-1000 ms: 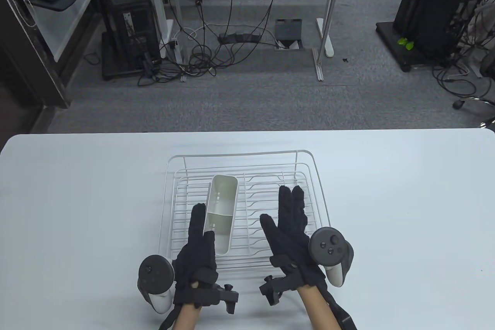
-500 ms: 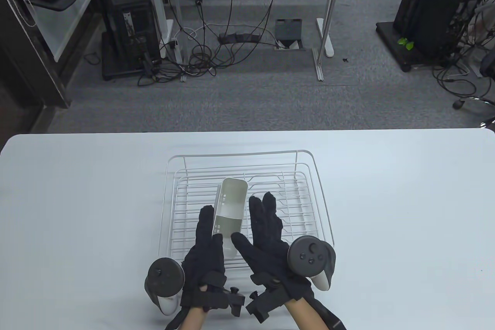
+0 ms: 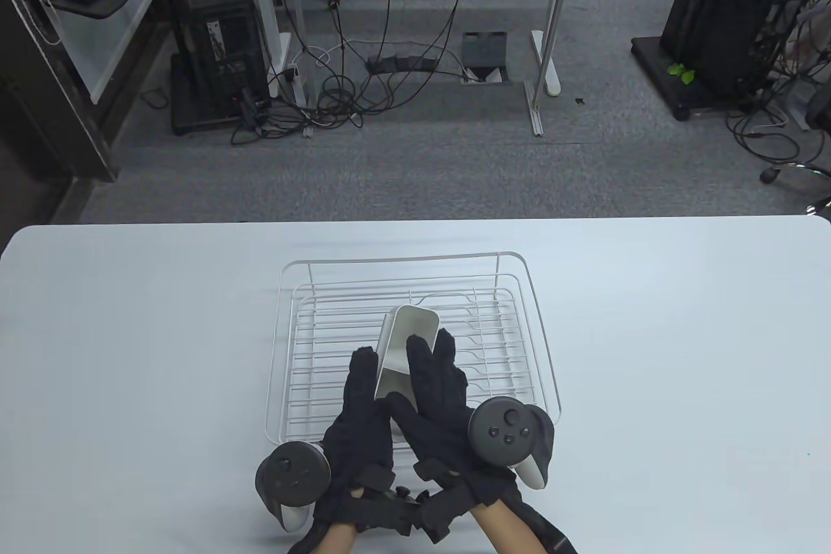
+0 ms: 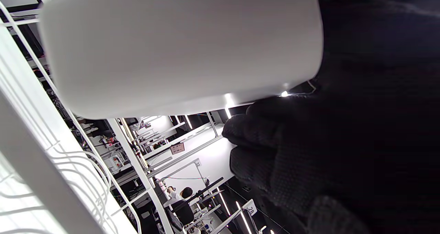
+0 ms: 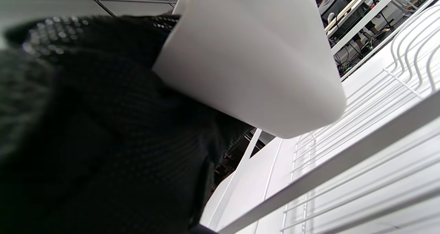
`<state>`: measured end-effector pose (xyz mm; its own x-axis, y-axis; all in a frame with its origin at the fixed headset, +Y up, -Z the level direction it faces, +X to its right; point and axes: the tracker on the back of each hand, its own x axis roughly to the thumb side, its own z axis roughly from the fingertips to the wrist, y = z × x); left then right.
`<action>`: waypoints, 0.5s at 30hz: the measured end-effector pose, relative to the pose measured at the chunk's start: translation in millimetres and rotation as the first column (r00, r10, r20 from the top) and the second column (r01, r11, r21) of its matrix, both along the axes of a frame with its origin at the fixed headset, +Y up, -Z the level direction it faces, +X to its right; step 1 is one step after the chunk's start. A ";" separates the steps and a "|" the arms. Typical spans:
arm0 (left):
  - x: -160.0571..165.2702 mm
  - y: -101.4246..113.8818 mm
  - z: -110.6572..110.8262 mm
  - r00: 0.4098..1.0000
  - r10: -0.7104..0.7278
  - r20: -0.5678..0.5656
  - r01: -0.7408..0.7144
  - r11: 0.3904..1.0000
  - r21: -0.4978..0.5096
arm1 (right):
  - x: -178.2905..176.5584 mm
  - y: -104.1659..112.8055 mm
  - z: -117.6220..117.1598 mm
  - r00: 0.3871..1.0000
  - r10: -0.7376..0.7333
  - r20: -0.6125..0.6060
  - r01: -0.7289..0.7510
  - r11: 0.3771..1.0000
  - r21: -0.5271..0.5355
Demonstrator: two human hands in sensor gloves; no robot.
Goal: Hang the cutlery bin on dish rack (Opening facing upward)
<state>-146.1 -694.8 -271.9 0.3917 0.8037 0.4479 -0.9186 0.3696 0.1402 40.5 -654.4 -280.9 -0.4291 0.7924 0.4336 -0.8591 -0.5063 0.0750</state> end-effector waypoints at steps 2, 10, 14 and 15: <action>0.7 0.4 0.4 1.000 0.000 0.002 0.000 1.000 0.004 | -0.2 0.3 0.1 1.000 0.015 0.006 -0.015 1.000 0.002; 1.6 1.0 0.8 1.000 -0.014 0.018 0.013 1.000 0.024 | 1.0 1.3 -0.7 0.998 0.056 0.039 -0.057 0.998 0.010; 2.8 3.4 1.8 0.999 -0.018 0.040 0.016 0.998 0.055 | 2.9 2.4 -0.8 0.995 0.044 0.085 -0.049 0.997 0.056; 2.9 3.3 2.0 0.999 -0.011 0.045 0.009 0.998 0.054 | 3.3 3.3 -0.5 0.995 0.037 0.088 -0.043 0.997 0.064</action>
<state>-143.3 -691.5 -269.9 0.3780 0.7739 0.5082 -0.9207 0.3719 0.1184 43.8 -651.1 -281.4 -0.4980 0.7450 0.4438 -0.8401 -0.5414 -0.0338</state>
